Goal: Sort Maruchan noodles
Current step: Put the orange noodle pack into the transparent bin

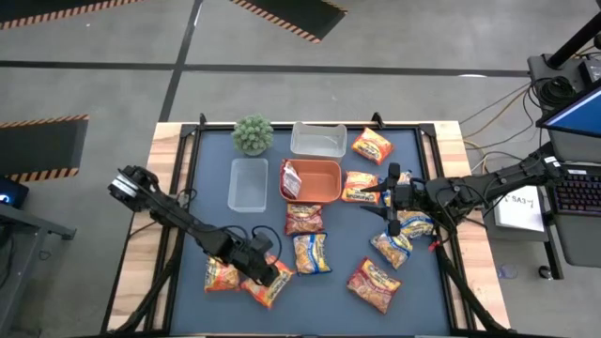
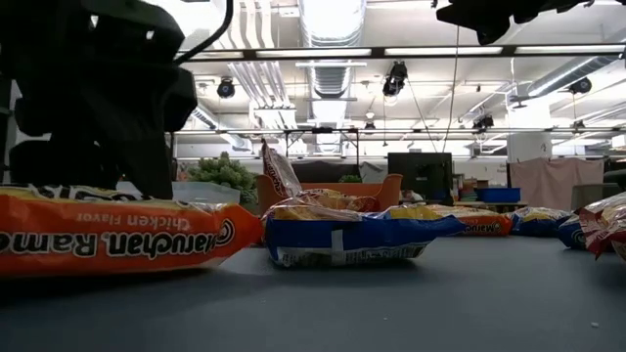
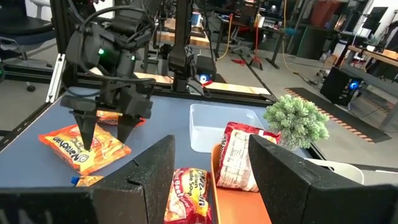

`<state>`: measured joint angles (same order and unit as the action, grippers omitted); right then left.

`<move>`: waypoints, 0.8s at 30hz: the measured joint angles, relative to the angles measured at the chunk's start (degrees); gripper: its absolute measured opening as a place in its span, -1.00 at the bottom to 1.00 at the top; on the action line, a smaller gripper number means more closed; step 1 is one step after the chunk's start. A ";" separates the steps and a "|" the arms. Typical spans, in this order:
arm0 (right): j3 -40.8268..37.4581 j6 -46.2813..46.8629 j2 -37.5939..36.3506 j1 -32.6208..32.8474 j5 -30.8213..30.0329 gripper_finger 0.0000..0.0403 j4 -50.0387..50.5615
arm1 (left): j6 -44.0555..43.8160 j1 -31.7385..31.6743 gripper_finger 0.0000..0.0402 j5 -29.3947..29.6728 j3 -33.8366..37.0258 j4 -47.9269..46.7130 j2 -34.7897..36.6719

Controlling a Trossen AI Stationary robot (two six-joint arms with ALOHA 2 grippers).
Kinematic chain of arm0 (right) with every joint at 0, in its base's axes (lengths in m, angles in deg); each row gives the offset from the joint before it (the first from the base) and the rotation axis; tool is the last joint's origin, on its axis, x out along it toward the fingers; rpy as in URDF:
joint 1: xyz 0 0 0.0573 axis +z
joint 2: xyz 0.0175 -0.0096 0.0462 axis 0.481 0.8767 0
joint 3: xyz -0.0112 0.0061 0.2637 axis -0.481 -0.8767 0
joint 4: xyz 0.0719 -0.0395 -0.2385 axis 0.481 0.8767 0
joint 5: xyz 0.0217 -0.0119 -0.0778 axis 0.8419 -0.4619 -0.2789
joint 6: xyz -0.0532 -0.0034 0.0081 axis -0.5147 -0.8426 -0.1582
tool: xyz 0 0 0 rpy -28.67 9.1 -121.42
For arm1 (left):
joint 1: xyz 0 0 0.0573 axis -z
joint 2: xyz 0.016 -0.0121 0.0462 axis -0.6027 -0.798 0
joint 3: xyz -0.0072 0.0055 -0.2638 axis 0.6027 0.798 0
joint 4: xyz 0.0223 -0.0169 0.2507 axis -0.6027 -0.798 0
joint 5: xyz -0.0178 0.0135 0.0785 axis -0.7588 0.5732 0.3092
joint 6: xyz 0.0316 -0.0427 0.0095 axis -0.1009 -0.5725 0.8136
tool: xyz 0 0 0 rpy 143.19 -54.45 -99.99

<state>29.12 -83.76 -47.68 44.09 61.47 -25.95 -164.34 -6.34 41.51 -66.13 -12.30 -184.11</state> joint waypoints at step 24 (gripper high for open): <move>0.00 0.04 0.00 0.01 0.00 -0.04 0.00 | -3.24 2.70 -0.16 6.28 0.02 0.11 -0.85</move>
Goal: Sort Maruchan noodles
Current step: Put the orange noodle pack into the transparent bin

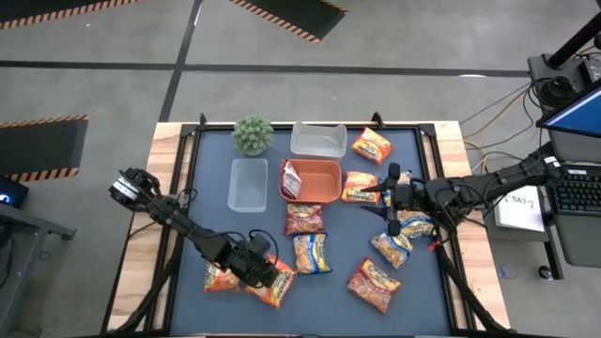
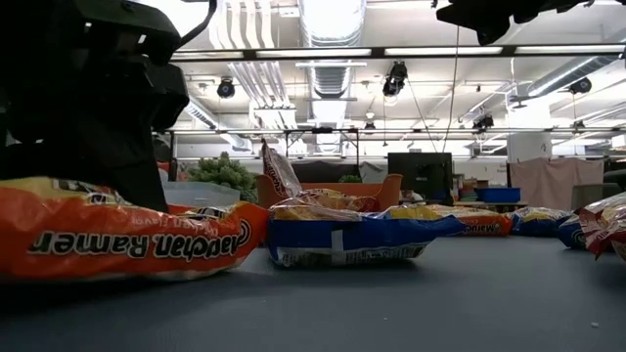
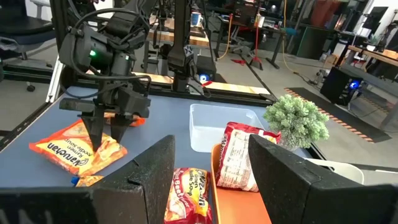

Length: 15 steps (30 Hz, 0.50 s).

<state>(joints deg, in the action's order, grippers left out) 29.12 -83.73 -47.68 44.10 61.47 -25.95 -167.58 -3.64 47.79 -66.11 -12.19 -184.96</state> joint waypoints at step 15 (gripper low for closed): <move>0.00 -0.01 0.00 -0.01 0.00 -0.04 0.00 | 2.87 0.03 -0.76 1.95 0.09 -1.15 0.83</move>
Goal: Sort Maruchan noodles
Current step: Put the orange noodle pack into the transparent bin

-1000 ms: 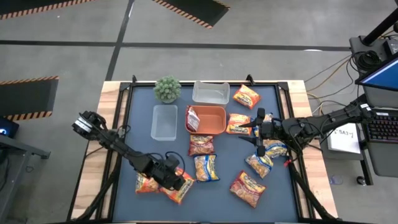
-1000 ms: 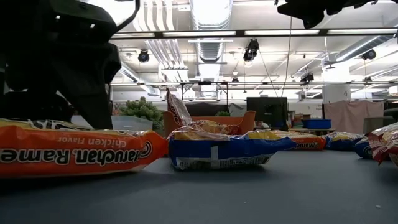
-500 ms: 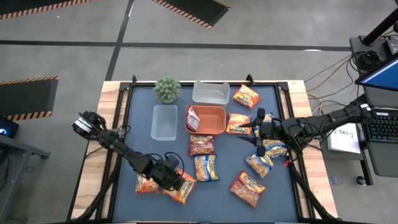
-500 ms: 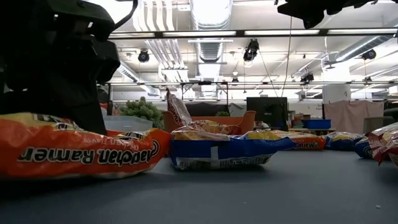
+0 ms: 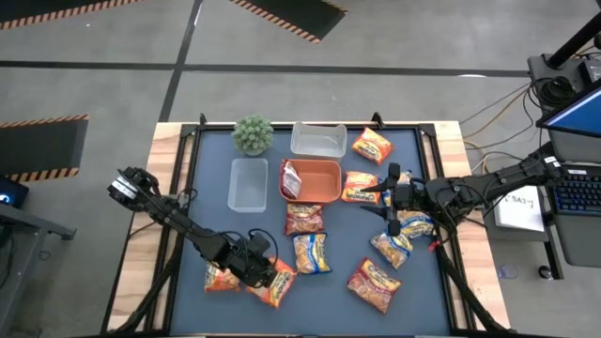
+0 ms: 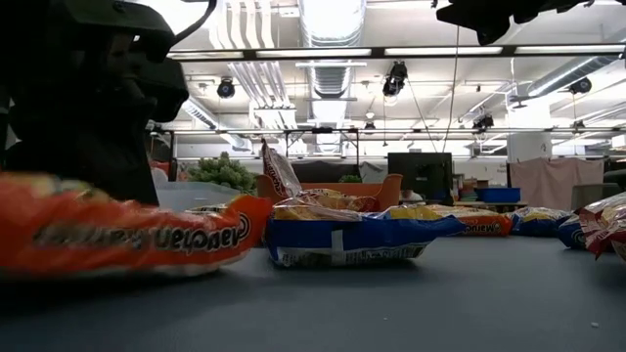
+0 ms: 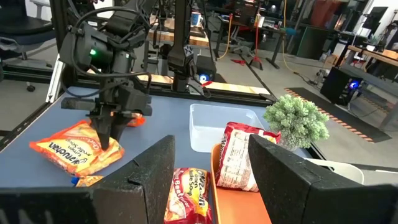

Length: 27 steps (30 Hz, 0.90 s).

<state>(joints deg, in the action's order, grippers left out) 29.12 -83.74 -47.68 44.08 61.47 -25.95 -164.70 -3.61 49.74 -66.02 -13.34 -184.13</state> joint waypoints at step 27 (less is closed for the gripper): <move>0.00 0.02 0.00 0.00 -0.01 -0.04 -0.02 | 25.39 0.90 -1.00 22.24 -1.18 -7.45 12.95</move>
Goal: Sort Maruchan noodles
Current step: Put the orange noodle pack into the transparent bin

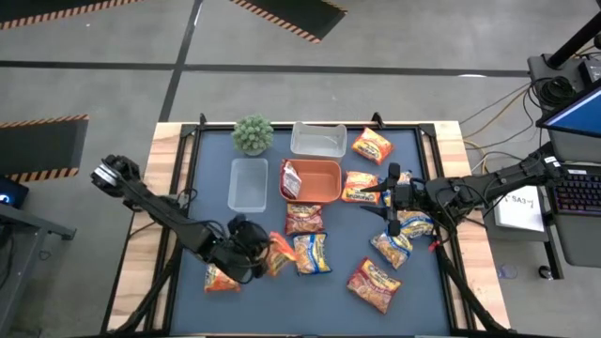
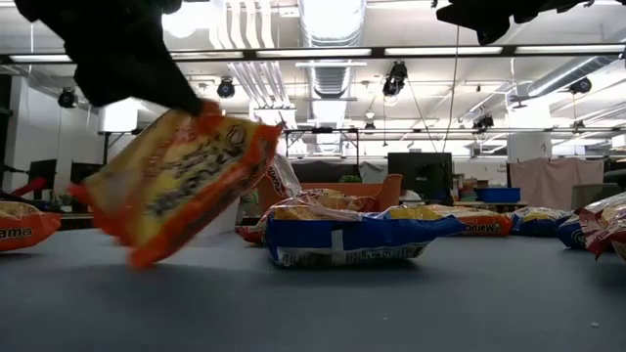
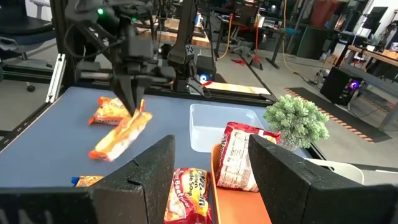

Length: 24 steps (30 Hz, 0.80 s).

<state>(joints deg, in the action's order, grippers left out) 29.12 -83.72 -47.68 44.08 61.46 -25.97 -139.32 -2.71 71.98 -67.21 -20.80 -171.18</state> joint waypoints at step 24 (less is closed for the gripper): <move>0.02 13.67 13.77 -0.22 -0.44 -0.04 -9.44 | 3.58 0.43 -1.00 6.42 0.00 -0.76 -0.49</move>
<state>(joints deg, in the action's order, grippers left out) 29.14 -70.04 -33.92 43.87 61.01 -35.41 -135.73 -2.28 78.40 -67.21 -21.55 -171.67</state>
